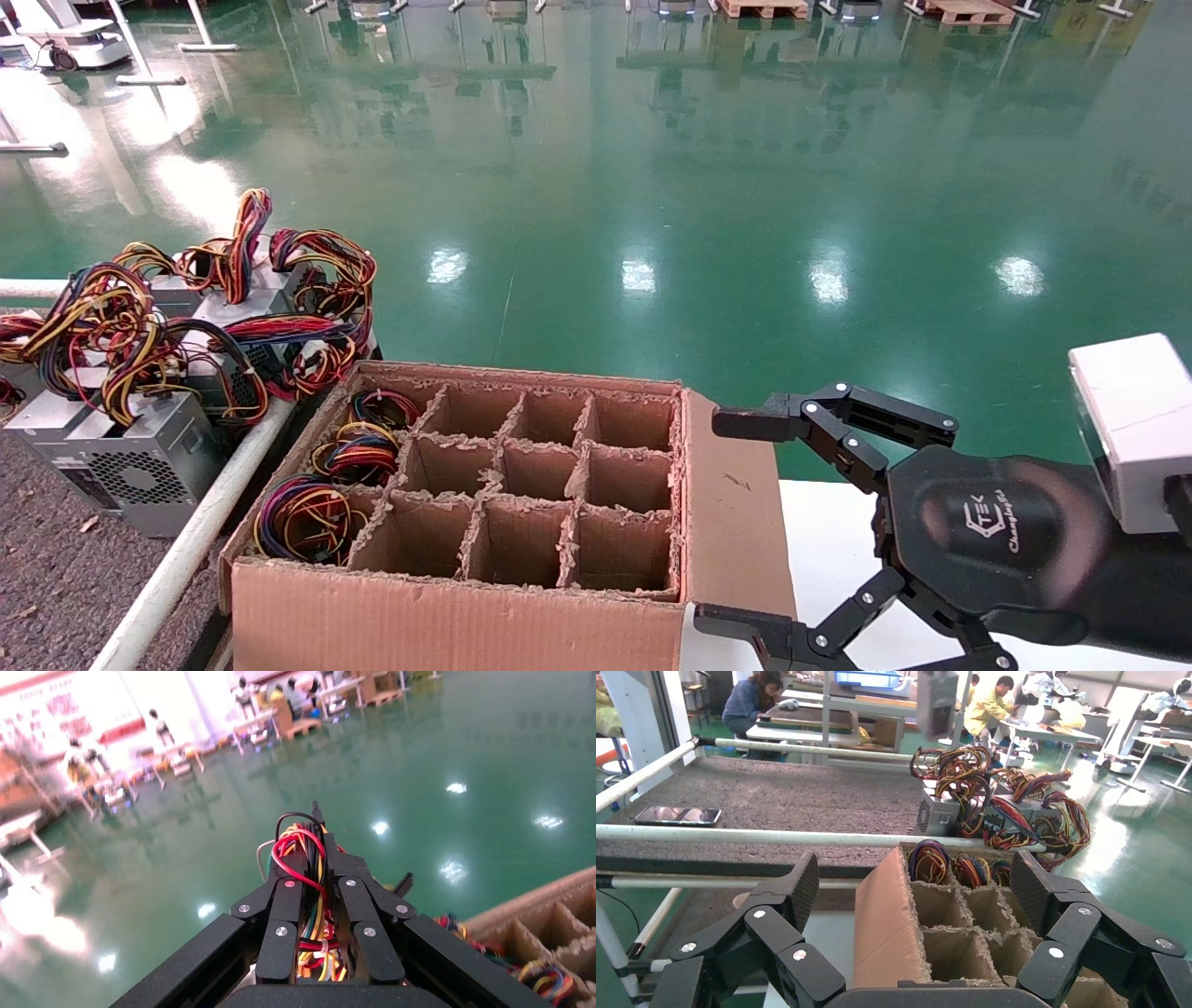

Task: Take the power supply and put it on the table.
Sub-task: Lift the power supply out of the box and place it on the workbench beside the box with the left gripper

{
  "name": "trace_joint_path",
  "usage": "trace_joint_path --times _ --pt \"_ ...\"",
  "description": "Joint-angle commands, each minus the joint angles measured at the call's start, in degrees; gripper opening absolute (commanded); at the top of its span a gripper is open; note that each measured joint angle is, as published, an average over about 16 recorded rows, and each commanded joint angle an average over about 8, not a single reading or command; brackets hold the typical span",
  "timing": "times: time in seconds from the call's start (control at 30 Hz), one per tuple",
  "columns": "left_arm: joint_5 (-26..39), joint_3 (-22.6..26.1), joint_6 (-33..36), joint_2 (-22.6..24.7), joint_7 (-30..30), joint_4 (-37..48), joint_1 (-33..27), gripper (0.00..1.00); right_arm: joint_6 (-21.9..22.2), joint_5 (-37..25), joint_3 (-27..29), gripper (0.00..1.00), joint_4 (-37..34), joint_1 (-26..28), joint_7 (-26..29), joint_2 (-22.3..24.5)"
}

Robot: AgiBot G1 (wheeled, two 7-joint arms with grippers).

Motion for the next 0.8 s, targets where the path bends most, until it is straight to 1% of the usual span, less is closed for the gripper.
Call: trace_joint_path --times 0.03,0.8 --pt "-0.43 -0.2 0.13 0.24 0.36 0.27 -0.01 0.0 0.0 0.0 0.0 1.0 0.0 0.0 0.0 0.0" --pt "-0.39 -0.22 -0.42 0.26 0.06 0.26 0.08 0.0 0.01 0.01 0.0 1.0 -0.01 -0.01 0.0 0.0"
